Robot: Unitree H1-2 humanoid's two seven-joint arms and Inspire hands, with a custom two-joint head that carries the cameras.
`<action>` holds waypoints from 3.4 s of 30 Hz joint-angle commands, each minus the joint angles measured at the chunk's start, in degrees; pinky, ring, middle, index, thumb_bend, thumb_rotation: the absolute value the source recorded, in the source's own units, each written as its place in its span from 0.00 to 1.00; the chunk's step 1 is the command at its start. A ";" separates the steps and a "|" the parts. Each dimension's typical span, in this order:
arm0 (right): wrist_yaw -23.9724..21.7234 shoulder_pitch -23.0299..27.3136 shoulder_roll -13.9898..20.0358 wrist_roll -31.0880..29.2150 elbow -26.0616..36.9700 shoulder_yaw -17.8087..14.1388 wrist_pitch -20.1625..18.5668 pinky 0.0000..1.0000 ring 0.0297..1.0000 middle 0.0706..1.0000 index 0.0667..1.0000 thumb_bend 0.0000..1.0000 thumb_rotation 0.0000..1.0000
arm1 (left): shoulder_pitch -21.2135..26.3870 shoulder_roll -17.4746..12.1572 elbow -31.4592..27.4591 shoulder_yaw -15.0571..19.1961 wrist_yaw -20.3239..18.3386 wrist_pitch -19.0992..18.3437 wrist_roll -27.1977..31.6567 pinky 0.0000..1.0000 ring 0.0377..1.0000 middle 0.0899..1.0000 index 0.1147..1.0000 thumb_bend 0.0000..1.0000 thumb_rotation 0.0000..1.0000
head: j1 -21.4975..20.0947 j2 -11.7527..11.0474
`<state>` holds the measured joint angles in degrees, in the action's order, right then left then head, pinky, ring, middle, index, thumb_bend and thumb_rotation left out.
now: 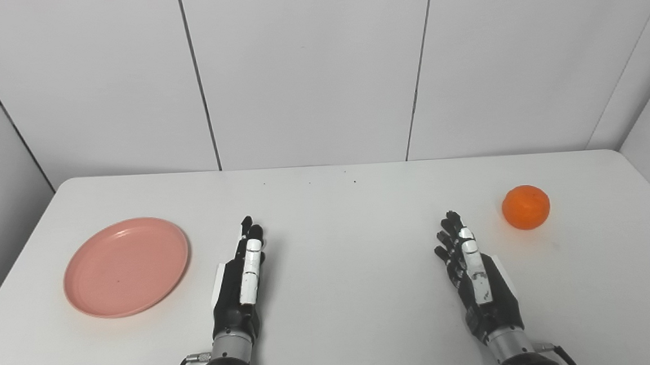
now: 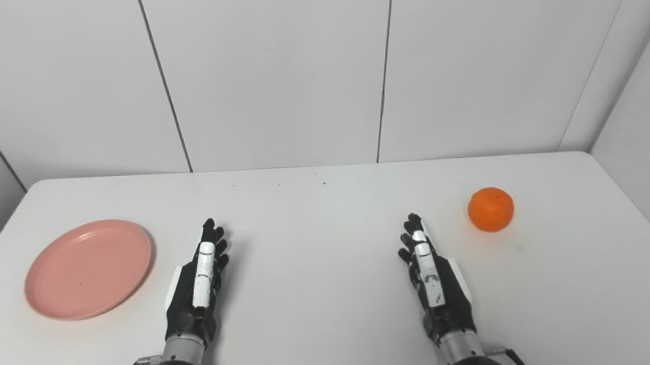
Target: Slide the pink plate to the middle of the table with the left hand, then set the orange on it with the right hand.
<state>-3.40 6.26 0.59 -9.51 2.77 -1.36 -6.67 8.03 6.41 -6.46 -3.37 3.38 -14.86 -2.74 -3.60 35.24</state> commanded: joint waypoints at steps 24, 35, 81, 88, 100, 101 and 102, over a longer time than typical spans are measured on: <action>-5.83 0.42 5.84 -4.60 -3.08 -2.07 1.11 1.00 1.00 1.00 1.00 0.68 1.00 | 3.03 3.96 4.05 -2.61 2.29 0.24 -3.27 1.00 1.00 1.00 1.00 0.85 1.00 | 13.93 -4.24; -9.10 0.49 7.28 -7.04 -8.35 -3.87 5.68 1.00 1.00 1.00 1.00 0.68 1.00 | 2.61 5.08 8.81 -3.64 4.38 6.12 -5.92 1.00 0.98 0.97 1.00 0.84 1.00 | 16.69 -7.80; -8.97 2.76 3.14 -5.43 -21.53 -3.74 16.95 1.00 1.00 1.00 1.00 0.63 0.92 | 11.67 -6.52 6.41 -1.23 -11.31 8.72 8.27 1.00 1.00 1.00 1.00 0.78 0.87 | 13.48 -17.86; -9.08 2.88 3.20 -5.48 -22.01 -4.07 16.99 1.00 1.00 1.00 1.00 0.64 0.89 | 15.83 -11.25 1.30 3.17 -17.19 2.52 19.07 1.00 1.00 1.00 1.00 0.86 0.82 | 14.00 -18.20; -8.12 3.24 2.83 -5.58 -22.42 -4.61 15.69 1.00 1.00 0.99 0.99 0.62 0.91 | 24.83 -23.80 7.00 8.16 -25.80 4.80 24.01 1.00 0.93 0.90 0.94 1.00 0.93 | 14.22 -18.72; -8.09 3.15 2.85 -5.52 -22.21 -4.57 15.53 1.00 1.00 0.99 0.99 0.62 0.91 | 25.17 -24.15 7.63 8.69 -26.15 5.16 24.24 1.00 0.93 0.90 0.93 1.00 0.93 | 14.22 -18.72; -8.08 3.13 2.87 -5.39 -22.18 -4.52 15.69 1.00 1.00 0.99 0.99 0.62 0.91 | 25.80 -24.62 8.51 9.88 -25.76 5.87 24.38 1.00 0.93 0.90 0.93 1.00 0.93 | 14.37 -18.55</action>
<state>-11.27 13.99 4.82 -14.92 -15.20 -6.25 8.08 30.29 -16.74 2.45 5.17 -21.91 -12.14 20.81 10.72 16.70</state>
